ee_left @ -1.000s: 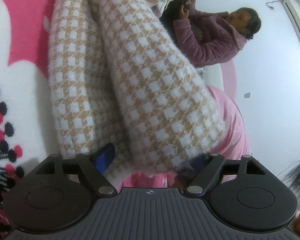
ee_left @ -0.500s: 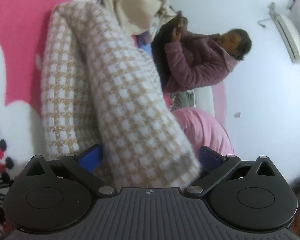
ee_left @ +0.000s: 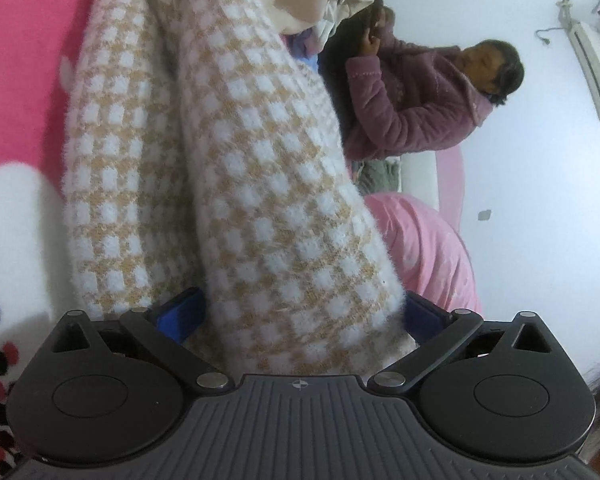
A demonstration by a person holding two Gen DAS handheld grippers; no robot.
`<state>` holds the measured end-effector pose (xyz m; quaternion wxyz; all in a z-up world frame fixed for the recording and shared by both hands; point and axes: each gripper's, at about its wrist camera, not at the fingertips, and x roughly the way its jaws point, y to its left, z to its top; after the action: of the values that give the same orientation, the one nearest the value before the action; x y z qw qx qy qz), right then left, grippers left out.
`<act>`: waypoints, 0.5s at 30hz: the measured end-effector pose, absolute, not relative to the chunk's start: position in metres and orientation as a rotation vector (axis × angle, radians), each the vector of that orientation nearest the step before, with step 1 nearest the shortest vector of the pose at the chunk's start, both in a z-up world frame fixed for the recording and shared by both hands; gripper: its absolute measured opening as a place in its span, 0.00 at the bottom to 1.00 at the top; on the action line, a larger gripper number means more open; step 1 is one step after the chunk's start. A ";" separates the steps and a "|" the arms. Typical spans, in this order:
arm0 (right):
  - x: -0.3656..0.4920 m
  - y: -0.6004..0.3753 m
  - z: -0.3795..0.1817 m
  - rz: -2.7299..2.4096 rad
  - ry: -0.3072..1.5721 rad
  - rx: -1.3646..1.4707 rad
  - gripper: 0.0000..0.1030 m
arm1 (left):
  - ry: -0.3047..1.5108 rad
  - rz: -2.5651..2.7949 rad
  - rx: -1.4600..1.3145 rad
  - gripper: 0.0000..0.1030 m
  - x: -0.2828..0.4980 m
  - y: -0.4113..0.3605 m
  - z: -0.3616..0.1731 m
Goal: Fold clothes
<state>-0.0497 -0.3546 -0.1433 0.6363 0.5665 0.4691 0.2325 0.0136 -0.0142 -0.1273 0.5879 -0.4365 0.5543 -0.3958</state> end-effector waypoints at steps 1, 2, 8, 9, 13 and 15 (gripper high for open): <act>-0.050 -0.350 -0.147 0.549 1.074 1.320 0.79 | 1.297 -0.918 -0.991 1.00 0.014 -0.018 -0.126; -0.050 -0.344 -0.151 0.567 1.076 1.345 0.74 | 1.297 -0.908 -0.961 1.00 0.013 -0.023 -0.124; -0.037 -0.337 -0.122 0.617 1.023 1.206 0.58 | 1.264 -0.900 -0.894 0.96 0.012 -0.042 -0.108; -0.035 -0.338 -0.116 0.615 1.012 1.193 0.58 | 1.254 -0.906 -0.911 0.93 0.012 -0.042 -0.104; -0.025 -0.352 -0.087 0.640 0.965 1.167 0.63 | 1.227 -0.881 -1.008 0.77 0.018 -0.039 -0.084; -0.021 -0.366 -0.069 0.691 0.889 1.163 0.69 | 1.189 -0.878 -1.065 0.74 0.028 -0.037 -0.068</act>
<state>-0.0209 -0.3665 -0.0686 0.6900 0.5201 0.3974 0.3089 0.0275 -0.0370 -0.0680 0.6129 -0.4620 0.5158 -0.3806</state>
